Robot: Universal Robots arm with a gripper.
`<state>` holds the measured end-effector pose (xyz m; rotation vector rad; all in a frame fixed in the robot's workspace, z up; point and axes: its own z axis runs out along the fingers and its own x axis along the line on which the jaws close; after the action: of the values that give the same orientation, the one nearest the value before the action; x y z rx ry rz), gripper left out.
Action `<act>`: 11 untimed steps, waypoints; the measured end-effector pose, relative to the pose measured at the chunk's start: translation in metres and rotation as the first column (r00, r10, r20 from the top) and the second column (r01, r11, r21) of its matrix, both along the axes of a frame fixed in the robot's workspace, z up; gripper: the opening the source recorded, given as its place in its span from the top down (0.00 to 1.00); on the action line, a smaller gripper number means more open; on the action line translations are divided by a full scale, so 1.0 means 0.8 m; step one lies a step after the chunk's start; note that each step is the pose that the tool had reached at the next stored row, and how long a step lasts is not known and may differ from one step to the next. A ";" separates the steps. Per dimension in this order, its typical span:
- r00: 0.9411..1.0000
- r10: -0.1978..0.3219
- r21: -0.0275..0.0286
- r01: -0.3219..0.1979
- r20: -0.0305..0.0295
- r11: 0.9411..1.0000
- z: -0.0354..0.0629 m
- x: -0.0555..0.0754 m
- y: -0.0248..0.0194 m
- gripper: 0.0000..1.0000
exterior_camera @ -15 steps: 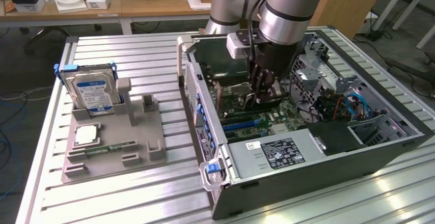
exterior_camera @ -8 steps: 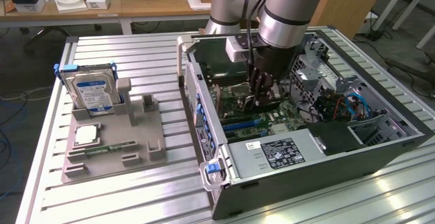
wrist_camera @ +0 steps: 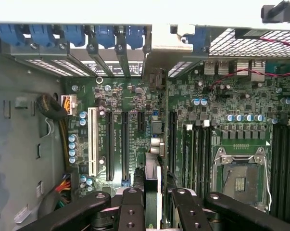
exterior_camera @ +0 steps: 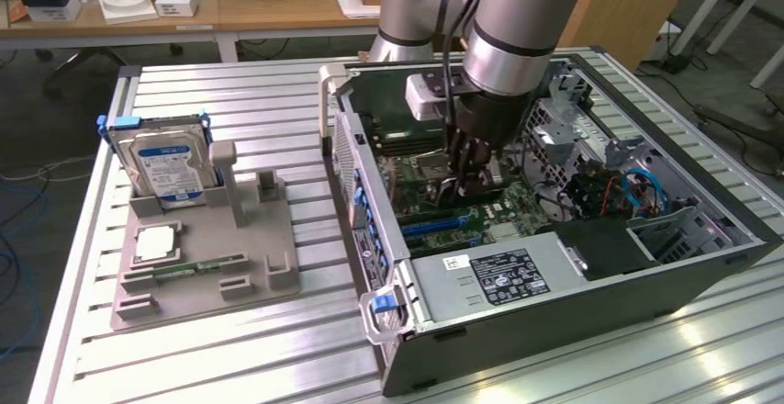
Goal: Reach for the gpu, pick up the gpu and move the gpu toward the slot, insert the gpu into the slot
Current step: 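Insert the gpu into the slot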
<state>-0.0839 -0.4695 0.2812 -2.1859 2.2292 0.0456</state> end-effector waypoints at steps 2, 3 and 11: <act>1.000 0.000 0.000 0.000 0.000 1.000 -0.003 0.000 0.0002 0.73; 1.000 0.000 0.000 0.000 0.000 1.000 -0.004 0.000 0.0004 0.73; 1.000 0.000 0.000 0.000 0.000 1.000 -0.009 0.000 0.0020 0.73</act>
<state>-0.0843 -0.4679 0.2736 -2.1856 2.2297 0.0454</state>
